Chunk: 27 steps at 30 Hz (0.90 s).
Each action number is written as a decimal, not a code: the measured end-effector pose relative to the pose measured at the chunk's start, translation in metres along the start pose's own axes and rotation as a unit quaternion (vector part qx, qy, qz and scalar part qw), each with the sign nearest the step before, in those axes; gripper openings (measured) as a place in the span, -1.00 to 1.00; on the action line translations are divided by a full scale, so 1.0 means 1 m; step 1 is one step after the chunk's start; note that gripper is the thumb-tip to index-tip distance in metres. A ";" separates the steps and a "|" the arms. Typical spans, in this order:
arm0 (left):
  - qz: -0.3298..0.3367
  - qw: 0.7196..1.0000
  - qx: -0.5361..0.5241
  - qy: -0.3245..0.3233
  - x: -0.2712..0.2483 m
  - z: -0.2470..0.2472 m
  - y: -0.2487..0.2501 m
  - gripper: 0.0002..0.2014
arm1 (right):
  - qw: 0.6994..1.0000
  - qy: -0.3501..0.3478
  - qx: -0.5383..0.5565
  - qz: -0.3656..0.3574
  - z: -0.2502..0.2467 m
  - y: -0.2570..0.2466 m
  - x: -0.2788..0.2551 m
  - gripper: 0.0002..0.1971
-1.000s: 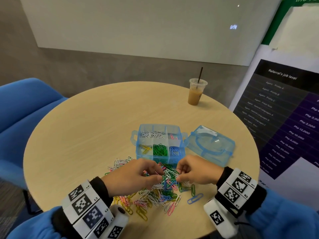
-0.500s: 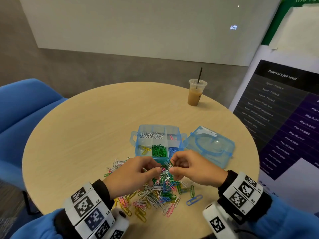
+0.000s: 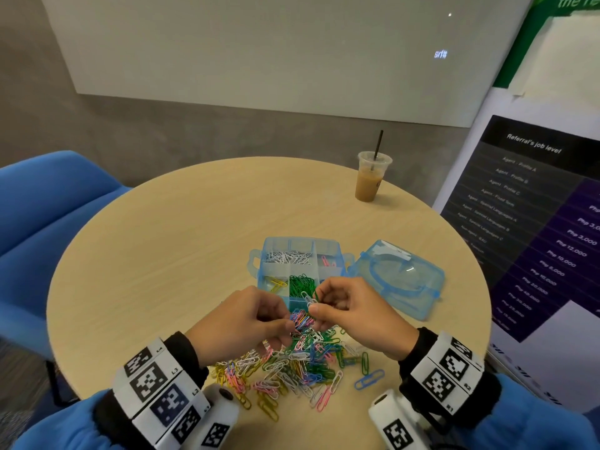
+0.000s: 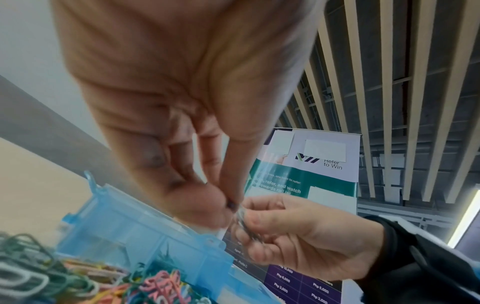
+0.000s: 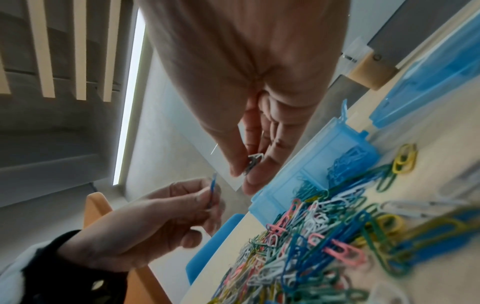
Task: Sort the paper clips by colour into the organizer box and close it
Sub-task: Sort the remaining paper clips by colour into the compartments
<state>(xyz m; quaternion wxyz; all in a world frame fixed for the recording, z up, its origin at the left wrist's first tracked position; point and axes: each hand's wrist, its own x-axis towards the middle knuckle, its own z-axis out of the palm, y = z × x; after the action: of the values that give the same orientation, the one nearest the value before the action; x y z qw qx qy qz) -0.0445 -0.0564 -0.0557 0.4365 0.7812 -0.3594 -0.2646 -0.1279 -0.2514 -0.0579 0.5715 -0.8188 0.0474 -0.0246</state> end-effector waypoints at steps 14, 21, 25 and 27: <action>0.056 0.989 -0.007 0.137 0.001 -0.001 0.003 -0.89 | 0.995 -0.079 -0.053 -0.009 0.006 -0.012 -0.001 -0.80; 0.050 0.980 -0.061 0.185 0.008 -0.015 0.005 -0.85 | 0.997 -0.057 -0.047 0.011 -0.008 -0.005 -0.001 -0.85; 0.062 0.982 -0.036 0.174 0.030 -0.023 0.011 -0.84 | 0.999 -0.033 -0.027 0.019 -0.017 -0.005 -0.003 -0.89; 0.050 0.990 -0.009 0.134 0.044 -0.026 0.013 -0.82 | 0.999 -0.021 -0.015 0.022 -0.018 -0.006 -0.004 -0.90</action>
<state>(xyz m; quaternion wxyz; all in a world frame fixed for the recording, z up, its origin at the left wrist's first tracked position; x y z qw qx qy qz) -0.0028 -0.0831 -0.0365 0.5006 0.7865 -0.3338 -0.1391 -0.1335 -0.2663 -0.0462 0.5608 -0.8261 0.0542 0.0059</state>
